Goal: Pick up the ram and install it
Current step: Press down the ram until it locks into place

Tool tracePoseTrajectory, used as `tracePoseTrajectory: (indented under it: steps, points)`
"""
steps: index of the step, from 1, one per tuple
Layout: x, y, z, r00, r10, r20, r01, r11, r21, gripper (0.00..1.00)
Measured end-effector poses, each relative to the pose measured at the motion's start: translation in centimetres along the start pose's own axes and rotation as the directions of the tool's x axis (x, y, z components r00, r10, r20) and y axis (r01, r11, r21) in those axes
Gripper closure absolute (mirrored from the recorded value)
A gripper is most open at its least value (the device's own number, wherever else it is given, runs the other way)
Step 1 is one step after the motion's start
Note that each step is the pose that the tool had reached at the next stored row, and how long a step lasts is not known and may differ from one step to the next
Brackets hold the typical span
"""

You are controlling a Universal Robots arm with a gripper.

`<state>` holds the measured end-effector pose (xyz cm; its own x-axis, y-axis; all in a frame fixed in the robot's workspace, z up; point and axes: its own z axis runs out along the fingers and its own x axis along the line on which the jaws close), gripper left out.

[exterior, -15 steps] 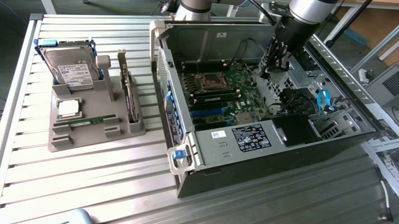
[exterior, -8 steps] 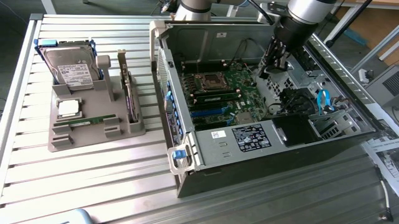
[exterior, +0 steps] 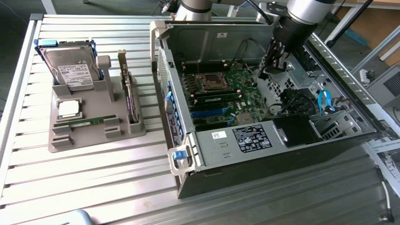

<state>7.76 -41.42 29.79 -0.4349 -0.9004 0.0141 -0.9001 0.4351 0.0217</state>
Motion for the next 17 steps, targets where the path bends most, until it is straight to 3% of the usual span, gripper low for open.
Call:
tracePoseTrajectory:
  steps: [2,17]
  points:
    - [0.16,0.34,0.04,0.9997,0.026,0.0005,-0.026,0.9997,-0.0004,0.89]
    - [0.3,0.63,0.13,0.9985,0.055,0.0011,-0.055,0.9985,-0.0008,0.89]
